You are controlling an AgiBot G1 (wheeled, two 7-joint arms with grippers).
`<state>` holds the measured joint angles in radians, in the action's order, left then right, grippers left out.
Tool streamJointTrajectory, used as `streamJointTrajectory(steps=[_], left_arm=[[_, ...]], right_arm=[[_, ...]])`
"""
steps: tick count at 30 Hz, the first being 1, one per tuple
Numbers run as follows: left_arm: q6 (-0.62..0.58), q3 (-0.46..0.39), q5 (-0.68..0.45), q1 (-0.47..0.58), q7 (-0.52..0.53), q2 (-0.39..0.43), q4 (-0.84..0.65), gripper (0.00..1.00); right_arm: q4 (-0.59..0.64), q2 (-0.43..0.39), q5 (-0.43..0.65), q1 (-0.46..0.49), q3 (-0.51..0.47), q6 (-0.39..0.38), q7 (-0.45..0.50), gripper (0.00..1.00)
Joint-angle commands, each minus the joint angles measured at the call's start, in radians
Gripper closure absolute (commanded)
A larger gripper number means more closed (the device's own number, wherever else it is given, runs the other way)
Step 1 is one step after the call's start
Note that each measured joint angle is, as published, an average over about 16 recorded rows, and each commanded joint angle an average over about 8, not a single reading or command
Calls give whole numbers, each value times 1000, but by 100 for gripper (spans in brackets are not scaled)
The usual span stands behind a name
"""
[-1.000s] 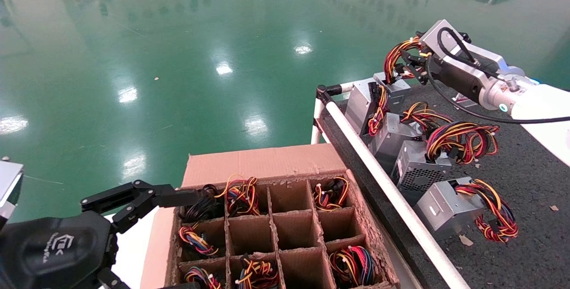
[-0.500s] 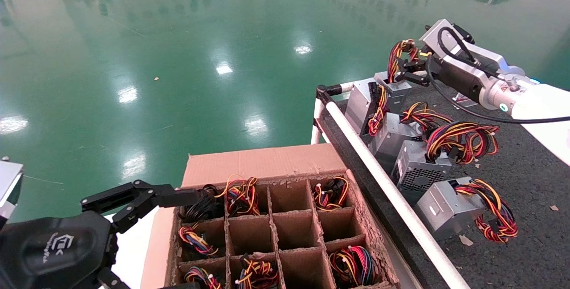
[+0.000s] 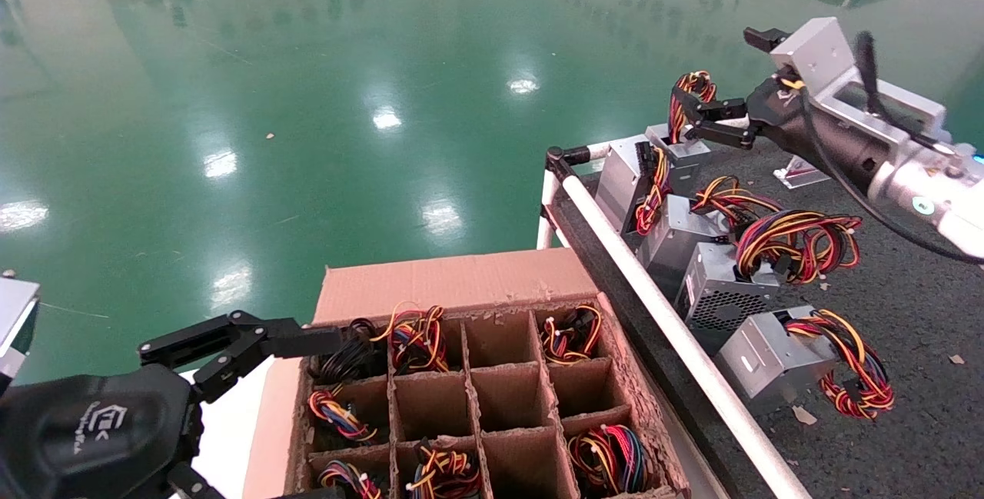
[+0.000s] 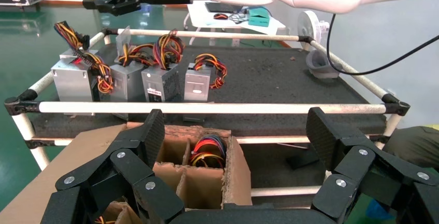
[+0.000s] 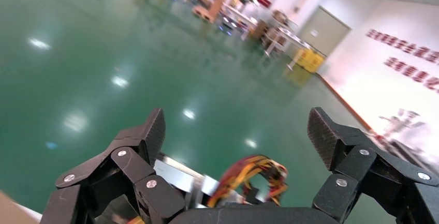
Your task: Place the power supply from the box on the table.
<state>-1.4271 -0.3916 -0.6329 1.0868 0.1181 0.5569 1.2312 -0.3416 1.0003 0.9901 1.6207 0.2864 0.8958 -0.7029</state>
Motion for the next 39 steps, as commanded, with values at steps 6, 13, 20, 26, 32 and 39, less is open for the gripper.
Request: streamJointTrajectory(steps=[6,13,20,26,32,39], left_arm=[[0,0,0,0,0,0,0,0],[0,0,0,0,0,0,0,0],[0,0,0,0,0,0,0,0],[0,0,0,0,0,0,0,0],[0,0,0,0,0,0,0,0],[0,0,0,0,0,0,0,0]], right_arm=[[-151,-62,-41,-87,-1,96,142,0],[-301,-124,-83,-175,-2,192,285,0],[-452,-187,-124,-262,-3,288,427,0],[-581,-240,-160,-337,-4,370,549,0],[-711,-293,-196,-412,-5,452,671,0],[-860,-355,-237,-499,-6,548,813,0]])
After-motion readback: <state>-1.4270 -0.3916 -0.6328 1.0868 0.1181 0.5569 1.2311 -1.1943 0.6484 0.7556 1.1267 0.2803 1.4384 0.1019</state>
